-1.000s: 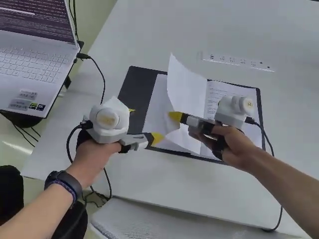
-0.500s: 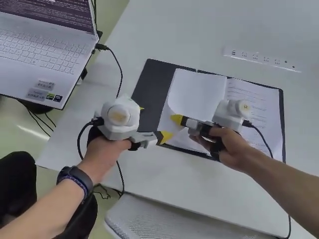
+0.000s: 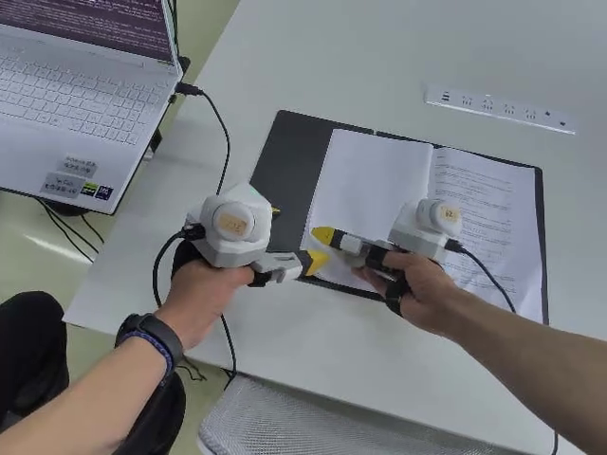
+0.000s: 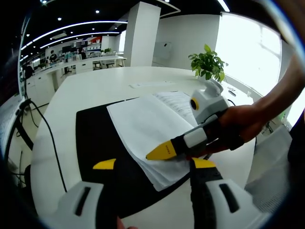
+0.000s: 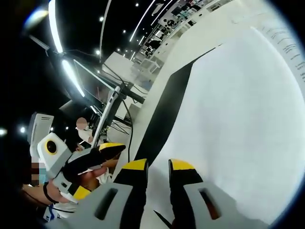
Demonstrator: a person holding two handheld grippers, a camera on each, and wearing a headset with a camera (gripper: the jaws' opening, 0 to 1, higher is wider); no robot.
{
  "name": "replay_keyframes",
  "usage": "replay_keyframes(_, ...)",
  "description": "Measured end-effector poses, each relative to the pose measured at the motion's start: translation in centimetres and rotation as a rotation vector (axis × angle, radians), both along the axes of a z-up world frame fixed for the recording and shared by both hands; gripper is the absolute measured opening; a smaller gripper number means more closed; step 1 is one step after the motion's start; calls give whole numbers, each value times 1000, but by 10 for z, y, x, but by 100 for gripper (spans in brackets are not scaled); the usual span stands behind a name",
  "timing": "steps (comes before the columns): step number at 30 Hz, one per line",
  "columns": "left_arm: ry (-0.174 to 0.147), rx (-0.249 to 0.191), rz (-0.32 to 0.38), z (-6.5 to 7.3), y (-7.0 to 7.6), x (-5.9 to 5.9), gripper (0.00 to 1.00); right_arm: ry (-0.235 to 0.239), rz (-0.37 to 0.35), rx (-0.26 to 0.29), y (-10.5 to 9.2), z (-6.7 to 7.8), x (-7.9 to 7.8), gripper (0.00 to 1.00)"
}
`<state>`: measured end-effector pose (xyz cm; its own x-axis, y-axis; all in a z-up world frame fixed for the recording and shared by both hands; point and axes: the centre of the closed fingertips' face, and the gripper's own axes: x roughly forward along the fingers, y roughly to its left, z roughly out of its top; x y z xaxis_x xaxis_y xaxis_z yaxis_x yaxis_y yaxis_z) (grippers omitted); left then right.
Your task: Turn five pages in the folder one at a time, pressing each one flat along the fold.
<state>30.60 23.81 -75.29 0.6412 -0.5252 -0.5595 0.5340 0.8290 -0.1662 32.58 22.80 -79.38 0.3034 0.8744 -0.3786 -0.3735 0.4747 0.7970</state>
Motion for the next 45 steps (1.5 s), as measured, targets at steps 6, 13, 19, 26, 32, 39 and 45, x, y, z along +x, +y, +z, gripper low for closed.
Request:
replay_keyframes(6,-8,-5,-21,-6,-11,6,38,-19,-10,48,-4,17,5,18)
replay_keyframes(13,8,24,-54,-23,-21,8,9,-82,-46,40,-41,30,26,16)
replay_keyframes(19,44,70,-44,-46,-18,6,0,-112,-88,12,-78,34,39,14)
replay_keyframes(26,65,120,-44,-57,-13,-2,0,-119,-131,-12,-105,29,54,12)
replay_keyframes(32,64,130,-39,-57,-12,-2,0,-118,-153,-8,-110,27,62,10)
replay_keyframes(39,67,127,-33,-58,-11,-1,0,-102,-183,-17,-117,10,77,5)
replay_keyframes(45,72,117,-19,-59,-11,0,0,-93,-210,1,-121,5,83,0)
